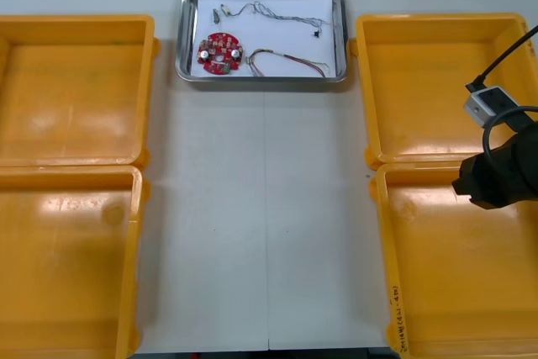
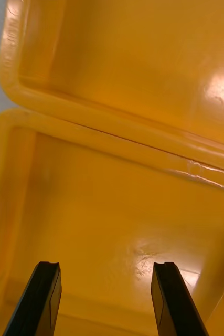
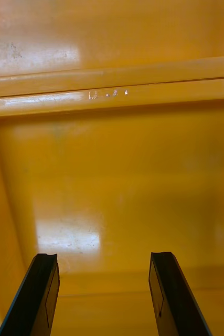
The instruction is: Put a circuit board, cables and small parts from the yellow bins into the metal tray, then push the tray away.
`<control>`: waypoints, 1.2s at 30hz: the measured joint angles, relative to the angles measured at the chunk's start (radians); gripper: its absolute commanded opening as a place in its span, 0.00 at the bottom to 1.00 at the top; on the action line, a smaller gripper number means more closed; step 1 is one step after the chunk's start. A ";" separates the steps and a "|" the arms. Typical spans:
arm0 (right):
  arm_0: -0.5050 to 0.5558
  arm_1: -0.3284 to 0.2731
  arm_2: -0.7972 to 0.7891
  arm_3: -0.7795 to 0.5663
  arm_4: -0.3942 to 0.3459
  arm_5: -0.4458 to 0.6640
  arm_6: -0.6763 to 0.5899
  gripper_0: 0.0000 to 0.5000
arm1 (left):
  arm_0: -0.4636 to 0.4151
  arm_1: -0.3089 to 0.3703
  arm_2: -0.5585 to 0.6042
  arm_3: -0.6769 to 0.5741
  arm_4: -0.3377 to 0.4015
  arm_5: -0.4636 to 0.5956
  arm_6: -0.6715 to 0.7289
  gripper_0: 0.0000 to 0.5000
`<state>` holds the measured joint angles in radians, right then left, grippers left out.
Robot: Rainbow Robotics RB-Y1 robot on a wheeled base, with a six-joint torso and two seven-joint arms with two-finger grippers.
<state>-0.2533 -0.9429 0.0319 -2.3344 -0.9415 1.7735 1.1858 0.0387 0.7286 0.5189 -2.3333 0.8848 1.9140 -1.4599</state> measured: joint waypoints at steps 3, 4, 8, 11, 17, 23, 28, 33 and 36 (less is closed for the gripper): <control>0.039 0.000 -0.029 0.000 0.000 0.000 0.000 1.00 | 0.000 0.000 0.000 0.000 0.000 0.000 0.000 1.00; 0.052 0.000 -0.039 0.000 0.000 0.000 0.000 1.00 | 0.000 0.000 0.000 0.000 0.000 0.000 0.000 1.00; 0.102 0.000 -0.082 0.000 0.000 -0.002 -0.001 1.00 | 0.000 0.000 0.000 0.000 0.000 0.000 0.000 1.00; 0.132 0.004 -0.112 -0.001 -0.001 -0.002 -0.002 1.00 | 0.000 0.000 0.000 0.000 0.000 0.000 0.000 1.00; 0.160 0.046 -0.148 -0.001 0.016 -0.002 -0.003 1.00 | 0.000 0.000 0.000 0.000 0.000 0.000 0.000 1.00; 0.162 0.107 -0.150 -0.001 0.071 -0.002 -0.003 1.00 | 0.000 0.000 0.000 0.000 0.000 0.000 0.000 1.00; 0.163 0.147 -0.151 -0.001 0.085 -0.002 -0.003 1.00 | 0.000 0.000 0.000 0.000 0.000 0.000 0.000 1.00; 0.163 0.155 -0.152 -0.001 0.089 -0.002 -0.003 1.00 | 0.000 0.000 0.000 0.000 0.000 0.000 0.000 1.00; 0.163 0.155 -0.153 -0.001 0.089 -0.002 -0.003 1.00 | 0.000 0.000 0.000 0.000 0.000 0.000 0.000 1.00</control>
<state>-0.0903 -0.7877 -0.1209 -2.3351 -0.8521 1.7716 1.1831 0.0387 0.7286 0.5188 -2.3333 0.8848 1.9140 -1.4598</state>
